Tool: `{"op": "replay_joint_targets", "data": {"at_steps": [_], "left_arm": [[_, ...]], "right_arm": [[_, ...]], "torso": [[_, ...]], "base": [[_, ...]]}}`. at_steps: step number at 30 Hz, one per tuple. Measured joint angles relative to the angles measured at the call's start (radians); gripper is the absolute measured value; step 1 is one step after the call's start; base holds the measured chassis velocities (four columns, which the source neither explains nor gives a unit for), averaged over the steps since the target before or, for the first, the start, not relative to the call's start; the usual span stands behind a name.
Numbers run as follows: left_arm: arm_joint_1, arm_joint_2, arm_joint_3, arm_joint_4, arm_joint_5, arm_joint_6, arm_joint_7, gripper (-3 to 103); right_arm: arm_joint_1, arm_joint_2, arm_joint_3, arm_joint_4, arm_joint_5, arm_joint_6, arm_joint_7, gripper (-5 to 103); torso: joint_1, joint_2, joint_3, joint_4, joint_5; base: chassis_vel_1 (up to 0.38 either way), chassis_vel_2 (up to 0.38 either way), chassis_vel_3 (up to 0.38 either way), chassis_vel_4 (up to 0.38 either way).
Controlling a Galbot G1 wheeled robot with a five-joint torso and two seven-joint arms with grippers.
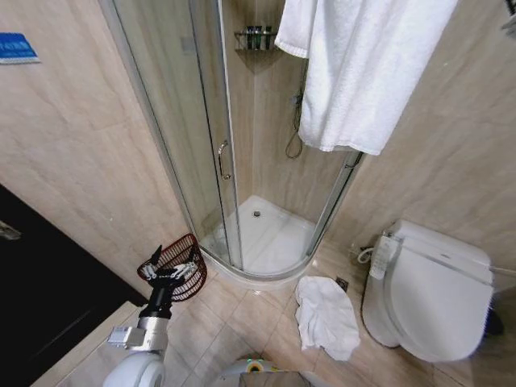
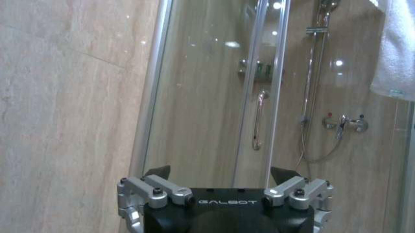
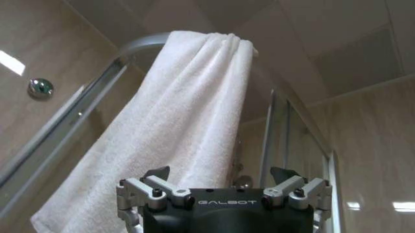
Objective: Discard the used towel into the hamper.
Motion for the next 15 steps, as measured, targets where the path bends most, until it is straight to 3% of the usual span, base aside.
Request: {"op": "replay_joint_targets", "data": {"at_steps": [15], "left_arm": [[0.0,0.0,0.0,0.0,0.0,0.0,0.0,100]], "right_arm": [[-0.005,0.009,0.001,0.02,-0.01,-0.014,0.022,100]], "torso": [[0.0,0.0,0.0,0.0,0.0003]], "base": [[0.018,0.019,-0.019,-0.018]]}}
